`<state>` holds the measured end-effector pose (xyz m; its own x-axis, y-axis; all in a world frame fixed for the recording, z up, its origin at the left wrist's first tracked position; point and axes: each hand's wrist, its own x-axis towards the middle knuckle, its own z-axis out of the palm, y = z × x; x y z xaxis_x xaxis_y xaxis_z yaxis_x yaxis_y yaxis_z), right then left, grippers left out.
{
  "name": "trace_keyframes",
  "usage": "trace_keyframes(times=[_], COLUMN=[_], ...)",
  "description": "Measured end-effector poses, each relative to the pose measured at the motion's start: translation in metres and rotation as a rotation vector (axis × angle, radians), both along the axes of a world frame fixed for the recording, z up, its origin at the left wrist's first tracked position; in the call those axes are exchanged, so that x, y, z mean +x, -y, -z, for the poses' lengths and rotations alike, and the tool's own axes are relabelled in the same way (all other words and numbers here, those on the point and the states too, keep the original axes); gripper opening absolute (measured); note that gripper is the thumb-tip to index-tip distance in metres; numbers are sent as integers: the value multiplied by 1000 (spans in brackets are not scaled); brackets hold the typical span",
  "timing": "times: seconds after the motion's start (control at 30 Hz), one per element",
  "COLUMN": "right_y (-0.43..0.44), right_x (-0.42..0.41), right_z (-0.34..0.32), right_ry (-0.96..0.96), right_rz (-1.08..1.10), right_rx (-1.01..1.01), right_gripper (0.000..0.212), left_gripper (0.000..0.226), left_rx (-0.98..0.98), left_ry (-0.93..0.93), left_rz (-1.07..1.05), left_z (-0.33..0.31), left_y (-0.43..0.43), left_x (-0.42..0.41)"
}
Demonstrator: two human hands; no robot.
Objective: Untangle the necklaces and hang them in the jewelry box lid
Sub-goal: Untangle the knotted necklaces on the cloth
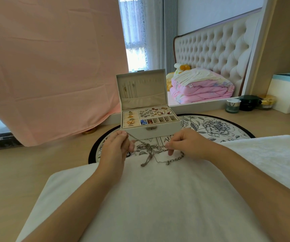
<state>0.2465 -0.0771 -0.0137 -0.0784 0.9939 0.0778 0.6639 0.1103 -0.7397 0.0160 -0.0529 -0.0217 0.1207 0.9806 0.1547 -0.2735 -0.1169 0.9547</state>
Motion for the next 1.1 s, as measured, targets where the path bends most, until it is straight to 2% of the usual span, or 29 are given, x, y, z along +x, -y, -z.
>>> trace_keyframes(times=[0.13, 0.2, 0.3, 0.43, 0.53, 0.67, 0.8, 0.87, 1.1], right_y=[-3, -2, -2, -2, -1, 5, 3, -1, -1], right_x=[4, 6, 7, -2, -9, -21, -24, -24, -26], right_z=[1, 1, 5, 6, 7, 8, 12, 13, 9], right_ry=[110, 196, 398, 586, 446, 230, 224, 244, 320], right_rz=[23, 2, -18, -53, -109, -200, -257, -245, -200], right_rx=[15, 0, -24, 96, 179, 194, 155, 156, 122], right_gripper=[31, 31, 30, 11, 26, 23, 9, 5, 7], left_gripper=[29, 19, 13, 10, 18, 24, 10, 14, 12], left_rx=[-66, -66, 67, 214, 330, 559, 694, 725, 734], left_ry=[18, -129, -467, -750, -852, -1057, -1170, -1224, -1278], left_rz=[31, 16, -19, -31, -69, -34, 96, 114, 111], left_z=[1, 4, 14, 20, 22, 23, 22, 22, 18], left_y=[-2, -2, 0, 1, 0, -2, 0, 1, -2], left_x=[3, 4, 4, 5, 5, 1, -1, 0, -5])
